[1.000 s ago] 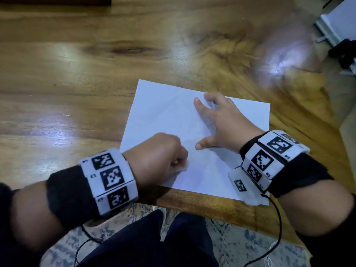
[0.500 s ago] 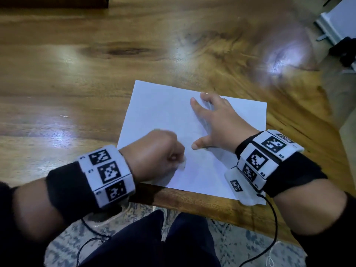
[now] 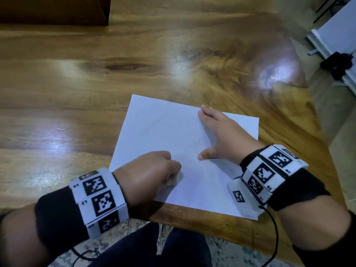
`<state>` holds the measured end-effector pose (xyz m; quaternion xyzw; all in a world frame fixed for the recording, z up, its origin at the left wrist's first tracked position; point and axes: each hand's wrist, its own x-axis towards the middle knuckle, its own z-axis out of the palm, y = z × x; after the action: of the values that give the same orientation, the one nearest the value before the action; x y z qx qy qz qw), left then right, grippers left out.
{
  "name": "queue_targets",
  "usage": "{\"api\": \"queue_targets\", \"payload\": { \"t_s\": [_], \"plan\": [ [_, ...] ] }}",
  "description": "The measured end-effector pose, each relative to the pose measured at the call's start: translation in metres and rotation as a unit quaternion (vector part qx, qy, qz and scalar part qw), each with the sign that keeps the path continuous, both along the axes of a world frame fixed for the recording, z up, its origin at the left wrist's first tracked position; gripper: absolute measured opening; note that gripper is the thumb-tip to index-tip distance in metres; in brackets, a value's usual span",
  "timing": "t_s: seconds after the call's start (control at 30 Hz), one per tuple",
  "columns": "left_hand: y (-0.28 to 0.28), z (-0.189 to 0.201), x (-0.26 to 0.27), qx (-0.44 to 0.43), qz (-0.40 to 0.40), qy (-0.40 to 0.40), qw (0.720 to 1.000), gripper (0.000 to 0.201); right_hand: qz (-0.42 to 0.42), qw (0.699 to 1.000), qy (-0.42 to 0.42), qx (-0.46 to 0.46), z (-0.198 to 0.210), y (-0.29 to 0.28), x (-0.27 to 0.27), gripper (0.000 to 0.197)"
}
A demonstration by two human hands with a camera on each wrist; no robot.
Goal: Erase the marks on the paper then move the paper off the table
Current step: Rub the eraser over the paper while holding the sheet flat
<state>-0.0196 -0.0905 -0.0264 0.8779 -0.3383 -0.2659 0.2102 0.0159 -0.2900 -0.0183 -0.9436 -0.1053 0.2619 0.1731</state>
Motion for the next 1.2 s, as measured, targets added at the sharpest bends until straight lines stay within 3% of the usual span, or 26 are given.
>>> {"api": "queue_targets", "payload": {
  "t_s": [0.13,0.3,0.47,0.53,0.67,0.87,1.03,1.2],
  "plan": [
    [-0.008,0.012,0.015,0.046,-0.004,0.010,0.999,0.011,0.022,1.000,0.012,-0.005,-0.002,-0.009,0.000,0.113],
    [-0.029,0.019,0.076,0.031,0.138,-0.071,0.987,0.020,0.019,1.000,0.006,0.007,-0.007,-0.007,-0.002,0.117],
    [-0.051,0.016,0.096,0.020,0.167,-0.088,0.982,0.013,0.021,1.000,-0.002,0.003,-0.007,-0.006,-0.003,0.117],
    [-0.048,0.012,0.084,0.025,0.137,-0.076,0.987,0.011,0.021,1.000,-0.001,0.003,-0.007,-0.007,-0.003,0.117],
    [-0.036,0.011,0.058,0.058,0.004,-0.035,0.998,0.011,0.021,1.000,0.001,0.008,-0.007,-0.006,-0.002,0.117],
    [-0.052,0.012,0.090,0.036,0.121,-0.074,0.989,0.011,0.018,1.000,0.005,0.006,-0.007,-0.004,-0.003,0.118],
    [-0.039,0.010,0.043,0.069,-0.002,-0.042,0.997,0.008,0.012,1.000,0.009,-0.002,-0.006,-0.001,-0.003,0.117],
    [-0.029,0.006,0.026,0.055,0.014,-0.026,0.998,0.009,0.010,1.000,0.017,-0.003,-0.005,-0.001,-0.003,0.118]
  ]
}}
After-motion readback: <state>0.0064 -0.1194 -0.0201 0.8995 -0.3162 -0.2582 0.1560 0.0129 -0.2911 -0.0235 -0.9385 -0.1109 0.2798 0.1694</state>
